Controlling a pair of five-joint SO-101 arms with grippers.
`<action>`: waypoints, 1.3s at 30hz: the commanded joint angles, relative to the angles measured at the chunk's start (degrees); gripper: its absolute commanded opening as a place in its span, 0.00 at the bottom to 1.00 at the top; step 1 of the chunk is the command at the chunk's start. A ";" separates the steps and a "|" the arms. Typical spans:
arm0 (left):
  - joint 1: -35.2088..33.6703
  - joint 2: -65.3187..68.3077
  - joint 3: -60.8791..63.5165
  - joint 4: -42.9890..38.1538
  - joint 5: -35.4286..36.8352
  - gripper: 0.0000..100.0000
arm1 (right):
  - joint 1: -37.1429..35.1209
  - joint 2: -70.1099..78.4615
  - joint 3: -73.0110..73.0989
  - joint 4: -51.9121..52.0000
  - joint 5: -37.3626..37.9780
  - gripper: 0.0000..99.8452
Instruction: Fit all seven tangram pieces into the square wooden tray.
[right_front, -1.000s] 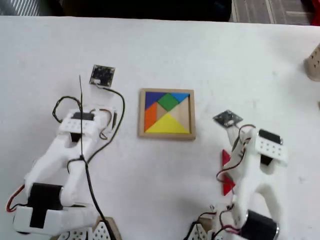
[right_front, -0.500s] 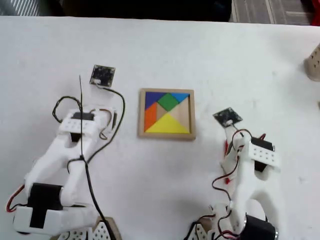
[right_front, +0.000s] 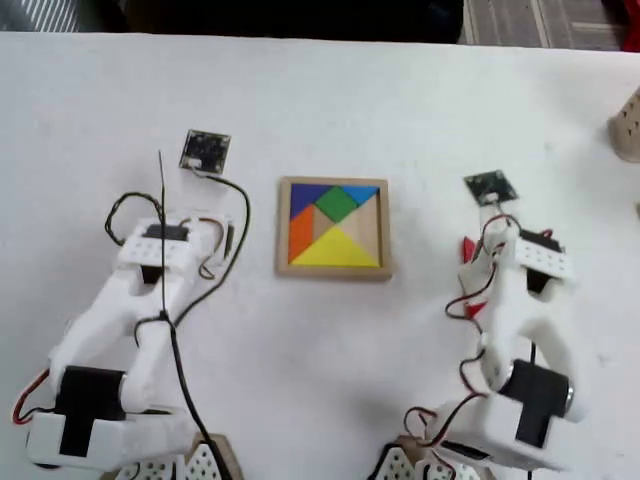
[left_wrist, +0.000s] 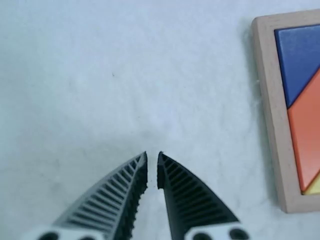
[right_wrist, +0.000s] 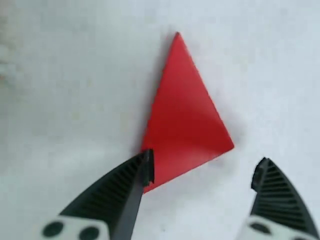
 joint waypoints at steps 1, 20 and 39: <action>-0.57 -2.68 -0.26 -0.18 -0.53 0.06 | 1.98 2.68 -7.30 5.85 -2.29 0.32; -0.48 -2.68 -0.18 -0.09 -0.53 0.06 | -3.47 -25.27 12.92 4.09 -11.52 0.32; -0.22 -2.68 -0.26 -0.18 -0.53 0.06 | -4.88 -2.33 1.85 -2.77 -21.10 0.32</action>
